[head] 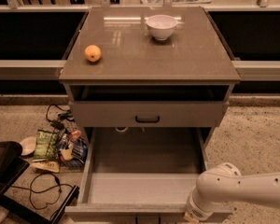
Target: Open middle drawer
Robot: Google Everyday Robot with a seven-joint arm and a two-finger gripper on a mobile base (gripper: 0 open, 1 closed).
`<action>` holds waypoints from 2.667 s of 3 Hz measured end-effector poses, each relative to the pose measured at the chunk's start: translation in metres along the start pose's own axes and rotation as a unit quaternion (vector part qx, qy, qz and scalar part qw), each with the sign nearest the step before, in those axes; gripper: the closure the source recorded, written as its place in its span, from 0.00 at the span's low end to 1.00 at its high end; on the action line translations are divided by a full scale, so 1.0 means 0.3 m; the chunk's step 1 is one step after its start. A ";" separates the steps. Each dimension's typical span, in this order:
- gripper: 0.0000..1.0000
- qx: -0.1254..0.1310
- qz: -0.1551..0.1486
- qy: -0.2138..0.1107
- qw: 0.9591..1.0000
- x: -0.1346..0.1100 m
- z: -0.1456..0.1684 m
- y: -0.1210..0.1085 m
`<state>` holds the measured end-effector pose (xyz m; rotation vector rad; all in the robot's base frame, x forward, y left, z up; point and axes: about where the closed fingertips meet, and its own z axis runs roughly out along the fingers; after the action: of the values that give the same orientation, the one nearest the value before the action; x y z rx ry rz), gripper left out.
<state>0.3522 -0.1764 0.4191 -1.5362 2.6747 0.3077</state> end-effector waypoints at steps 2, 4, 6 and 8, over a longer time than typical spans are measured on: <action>1.00 0.001 0.002 0.008 1.000 0.013 -0.009 0.028; 1.00 0.001 0.003 0.012 1.000 0.025 -0.018 0.050; 1.00 0.001 0.003 0.012 1.000 0.023 -0.018 0.048; 1.00 0.001 0.003 0.012 1.000 0.017 -0.018 0.044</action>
Offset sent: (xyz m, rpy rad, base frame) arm -0.2708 0.0087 0.1678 -0.4395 0.2020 -0.0310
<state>0.3386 -0.1753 0.4256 -1.5423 2.6981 0.2890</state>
